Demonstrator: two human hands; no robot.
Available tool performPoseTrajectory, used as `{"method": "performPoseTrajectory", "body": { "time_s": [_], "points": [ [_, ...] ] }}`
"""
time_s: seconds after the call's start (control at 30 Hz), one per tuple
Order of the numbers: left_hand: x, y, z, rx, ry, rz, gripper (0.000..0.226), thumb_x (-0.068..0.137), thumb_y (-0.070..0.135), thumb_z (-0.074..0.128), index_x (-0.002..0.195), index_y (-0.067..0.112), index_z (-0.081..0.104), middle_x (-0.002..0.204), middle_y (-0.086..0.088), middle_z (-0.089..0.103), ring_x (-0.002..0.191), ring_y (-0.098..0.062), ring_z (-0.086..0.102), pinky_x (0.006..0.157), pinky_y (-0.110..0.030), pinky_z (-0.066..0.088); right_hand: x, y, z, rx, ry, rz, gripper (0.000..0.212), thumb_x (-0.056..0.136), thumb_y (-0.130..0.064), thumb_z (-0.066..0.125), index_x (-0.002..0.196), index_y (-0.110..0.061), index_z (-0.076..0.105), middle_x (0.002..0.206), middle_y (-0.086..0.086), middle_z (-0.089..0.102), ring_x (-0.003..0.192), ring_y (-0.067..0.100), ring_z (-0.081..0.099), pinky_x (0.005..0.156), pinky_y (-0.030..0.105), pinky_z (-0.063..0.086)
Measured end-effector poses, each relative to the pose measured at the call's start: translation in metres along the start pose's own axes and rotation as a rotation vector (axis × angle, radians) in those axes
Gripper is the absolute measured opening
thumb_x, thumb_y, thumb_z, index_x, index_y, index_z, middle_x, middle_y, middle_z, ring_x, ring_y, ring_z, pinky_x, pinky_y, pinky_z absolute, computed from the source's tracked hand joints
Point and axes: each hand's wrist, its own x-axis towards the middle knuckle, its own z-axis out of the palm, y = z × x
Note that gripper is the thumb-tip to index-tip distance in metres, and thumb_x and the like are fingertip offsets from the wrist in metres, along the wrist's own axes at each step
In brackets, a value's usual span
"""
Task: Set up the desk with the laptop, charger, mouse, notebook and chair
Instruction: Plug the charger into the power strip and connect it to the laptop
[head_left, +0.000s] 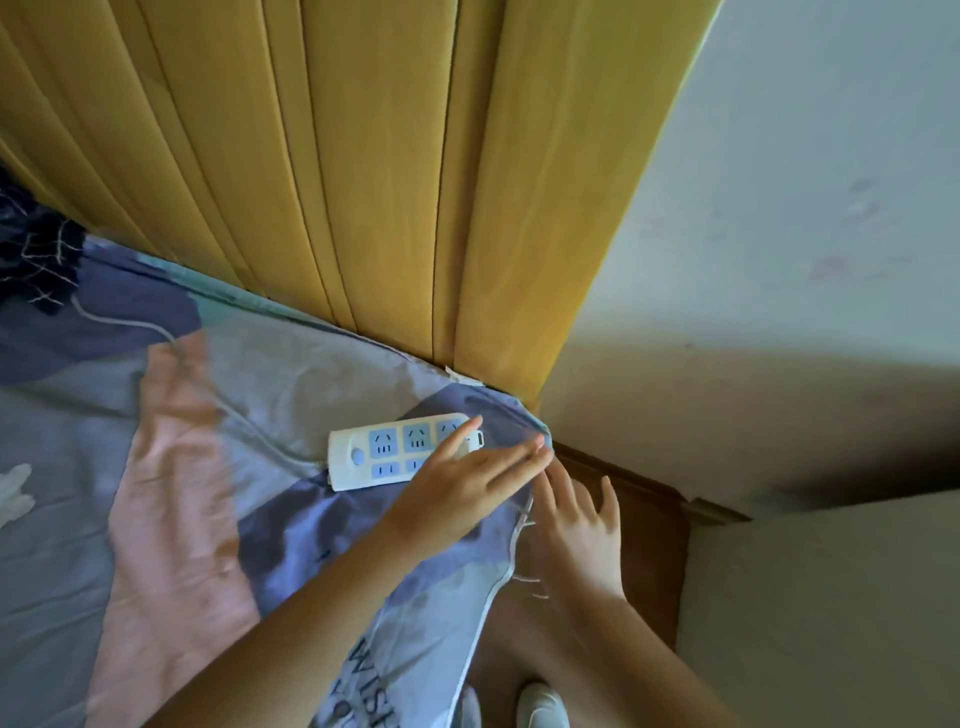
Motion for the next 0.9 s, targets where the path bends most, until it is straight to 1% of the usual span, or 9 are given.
{"method": "performPoseTrajectory", "body": {
  "time_s": [0.07,0.13,0.33,0.47,0.53,0.6,0.7,0.83,0.9],
  "points": [
    [0.01,0.007,-0.004,-0.007,0.021,0.066,0.058,0.09,-0.007,0.043,0.143,0.016,0.043,0.141,0.003,0.052,0.105,-0.008,0.062,0.112,-0.042,0.029,-0.012,0.016,-0.009,-0.004,0.023,-0.009,0.063,0.068,-0.011,0.052,0.13,-0.015,0.051,0.124,0.004,0.063,0.09,0.023,0.066,0.09,0.056,0.048],
    [0.023,0.018,-0.009,-0.043,0.059,0.115,0.048,0.098,-0.002,0.037,0.141,0.016,0.046,0.139,0.003,0.055,0.115,-0.006,0.06,0.11,-0.041,0.036,-0.024,0.038,-0.022,-0.006,0.06,0.001,0.061,0.071,-0.01,0.04,0.13,-0.017,0.055,0.13,0.004,0.06,0.098,0.022,0.066,0.093,0.055,0.046],
    [0.075,0.074,-0.026,-0.105,0.18,0.213,0.041,0.1,0.003,0.038,0.135,0.015,0.054,0.137,0.001,0.057,0.121,-0.012,0.058,0.101,-0.042,0.047,-0.053,0.111,-0.08,-0.006,0.242,0.078,0.051,0.08,-0.008,0.04,0.126,-0.017,0.061,0.127,0.0,0.063,0.104,0.015,0.066,0.095,0.05,0.047],
    [0.123,0.13,-0.036,-0.197,0.282,0.247,0.037,0.098,0.004,0.045,0.131,0.014,0.058,0.132,0.0,0.061,0.119,-0.013,0.059,0.098,-0.038,0.049,-0.079,0.159,-0.123,-0.066,0.368,0.125,0.045,0.075,-0.005,0.059,0.118,-0.015,0.066,0.118,-0.001,0.068,0.099,0.017,0.067,0.096,0.047,0.045],
    [0.144,0.162,-0.04,-0.215,0.31,0.308,0.034,0.097,0.004,0.049,0.127,0.013,0.062,0.12,-0.001,0.068,0.108,-0.014,0.065,0.09,-0.035,0.053,-0.092,0.176,-0.144,-0.088,0.42,0.125,0.043,0.073,-0.007,0.064,0.116,-0.015,0.067,0.116,-0.002,0.068,0.098,0.015,0.068,0.096,0.045,0.045],
    [0.162,0.199,-0.046,-0.236,0.323,0.357,0.027,0.1,0.01,0.046,0.115,0.011,0.068,0.095,-0.001,0.074,0.081,-0.014,0.071,0.069,-0.03,0.058,-0.105,0.189,-0.161,-0.112,0.461,0.119,0.035,0.079,-0.013,0.063,0.113,-0.015,0.068,0.112,-0.003,0.07,0.095,0.013,0.068,0.093,0.045,0.048],
    [0.188,0.248,-0.065,-0.303,0.357,0.317,0.029,0.102,0.021,0.045,0.099,0.011,0.073,0.062,0.002,0.063,0.047,-0.014,0.058,0.041,-0.027,0.047,-0.13,0.214,-0.181,-0.126,0.489,0.188,0.032,0.077,-0.014,0.066,0.109,-0.015,0.07,0.099,-0.004,0.073,0.083,0.014,0.07,0.086,0.044,0.052],
    [0.206,0.283,-0.075,-0.294,0.352,0.344,0.005,0.091,0.018,0.066,0.088,0.015,0.07,0.054,0.006,0.054,0.039,-0.012,0.051,0.034,-0.026,0.04,-0.169,0.25,-0.203,-0.121,0.515,0.331,0.029,0.079,-0.017,0.055,0.102,-0.015,0.072,0.072,-0.005,0.071,0.06,0.018,0.065,0.062,0.029,0.053],
    [0.207,0.288,-0.07,-0.354,0.343,0.34,0.016,0.098,0.02,0.054,0.087,0.014,0.063,0.054,0.006,0.056,0.039,-0.011,0.053,0.032,-0.028,0.04,-0.186,0.266,-0.212,-0.104,0.538,0.411,0.031,0.078,-0.013,0.054,0.104,-0.017,0.071,0.07,-0.004,0.07,0.059,0.021,0.063,0.06,0.029,0.052]
  ]
}}
